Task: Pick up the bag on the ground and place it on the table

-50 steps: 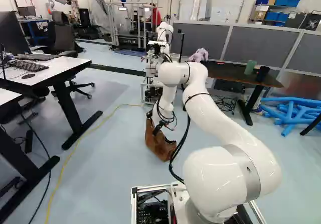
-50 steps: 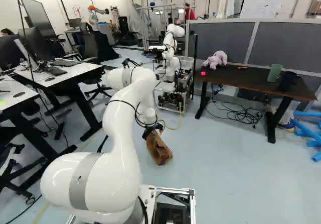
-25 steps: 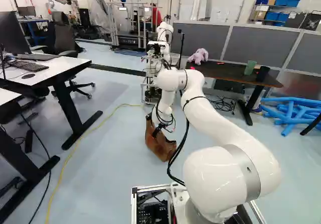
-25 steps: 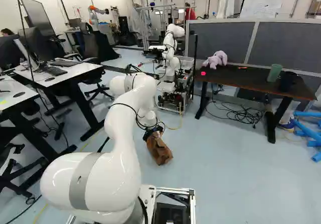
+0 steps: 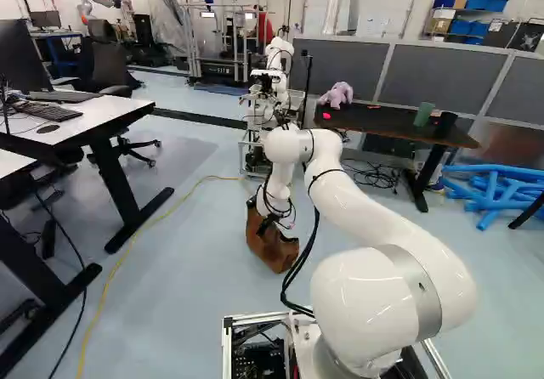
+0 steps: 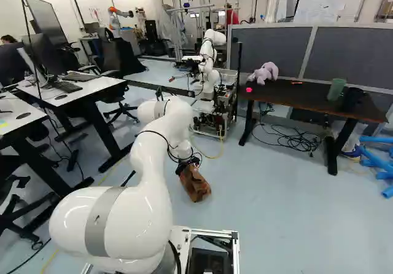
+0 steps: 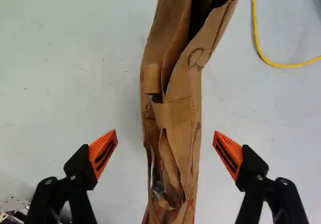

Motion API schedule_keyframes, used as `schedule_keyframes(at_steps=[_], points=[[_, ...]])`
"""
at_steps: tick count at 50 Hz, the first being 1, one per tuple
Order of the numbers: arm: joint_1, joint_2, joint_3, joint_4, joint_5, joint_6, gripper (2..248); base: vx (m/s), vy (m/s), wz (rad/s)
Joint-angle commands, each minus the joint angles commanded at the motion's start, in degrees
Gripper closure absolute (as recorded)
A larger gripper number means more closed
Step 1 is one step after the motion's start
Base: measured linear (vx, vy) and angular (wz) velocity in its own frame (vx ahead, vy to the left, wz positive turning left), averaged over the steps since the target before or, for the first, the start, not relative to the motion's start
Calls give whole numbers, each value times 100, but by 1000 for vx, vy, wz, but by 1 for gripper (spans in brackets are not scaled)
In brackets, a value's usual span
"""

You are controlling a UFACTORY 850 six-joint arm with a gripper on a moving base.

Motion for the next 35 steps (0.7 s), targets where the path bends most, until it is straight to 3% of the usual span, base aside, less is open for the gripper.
schedule_keyframes(at_steps=[9, 10, 14, 15, 19, 20, 25, 26, 30, 31, 35], points=[[0, -37, -36, 0, 0, 0, 3, 0, 0, 0], [0, -38, -37, 0, 0, 0, 27, 0, 0, 0], [0, -41, -40, 0, 0, 0, 27, 0, 0, 0], [0, -41, -40, 0, 0, 0, 65, 0, 0, 0], [0, -41, -40, 0, 0, 0, 65, 0, 0, 0], [0, -41, -40, 0, 0, 0, 103, 0, 0, 0], [0, -41, -40, 0, 0, 0, 103, 0, 0, 0], [0, -41, -40, 0, 0, 0, 141, 0, 0, 0], [0, -41, -40, 0, 0, 0, 141, 0, 0, 0], [0, -41, -40, 0, 0, 0, 178, 0, 0, 0], [0, -41, -40, 0, 0, 0, 178, 0, 0, 0]])
